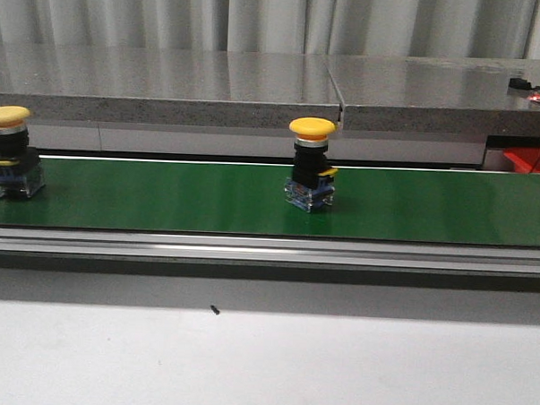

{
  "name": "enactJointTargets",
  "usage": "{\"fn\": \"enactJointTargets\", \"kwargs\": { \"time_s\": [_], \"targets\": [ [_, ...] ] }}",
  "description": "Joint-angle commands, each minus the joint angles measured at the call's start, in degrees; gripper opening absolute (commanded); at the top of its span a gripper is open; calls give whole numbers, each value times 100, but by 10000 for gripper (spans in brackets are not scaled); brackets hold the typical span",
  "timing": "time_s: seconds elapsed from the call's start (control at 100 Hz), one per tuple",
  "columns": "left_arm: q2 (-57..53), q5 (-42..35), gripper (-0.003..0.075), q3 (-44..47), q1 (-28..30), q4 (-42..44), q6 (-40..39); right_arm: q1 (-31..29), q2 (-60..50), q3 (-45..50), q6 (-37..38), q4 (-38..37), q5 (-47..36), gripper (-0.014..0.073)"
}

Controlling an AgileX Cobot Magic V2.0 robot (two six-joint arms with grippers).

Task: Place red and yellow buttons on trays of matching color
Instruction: 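Lower the right gripper onto the leading yellow button on the belt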

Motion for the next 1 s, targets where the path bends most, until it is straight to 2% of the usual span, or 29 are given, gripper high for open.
{"fn": "enactJointTargets", "kwargs": {
  "time_s": [0.0, 0.1, 0.26, 0.34, 0.64, 0.86, 0.99],
  "targets": [
    [28, -343, -20, -149, -51, -162, -66, 19, 5, -136, -33, 357, -394, 6],
    [28, -343, -20, -149, -51, -162, -66, 19, 5, -136, -33, 489, -399, 158],
    [28, -343, -20, -149, -51, -162, -66, 19, 5, -136, -33, 504, -399, 502],
    [28, -343, -20, -149, -51, -162, -66, 19, 5, -136, -33, 559, -399, 595],
    [28, -343, -20, -149, -51, -162, -66, 19, 460, -335, -91, 722, -179, 603],
    [28, -343, -20, -149, -51, -162, -66, 30, 1763, -1117, -348, 692, 393, 603],
    [28, -343, -20, -149, -51, -162, -66, 256, 2556, -1636, -348, 546, 458, 603]
  ]
}}
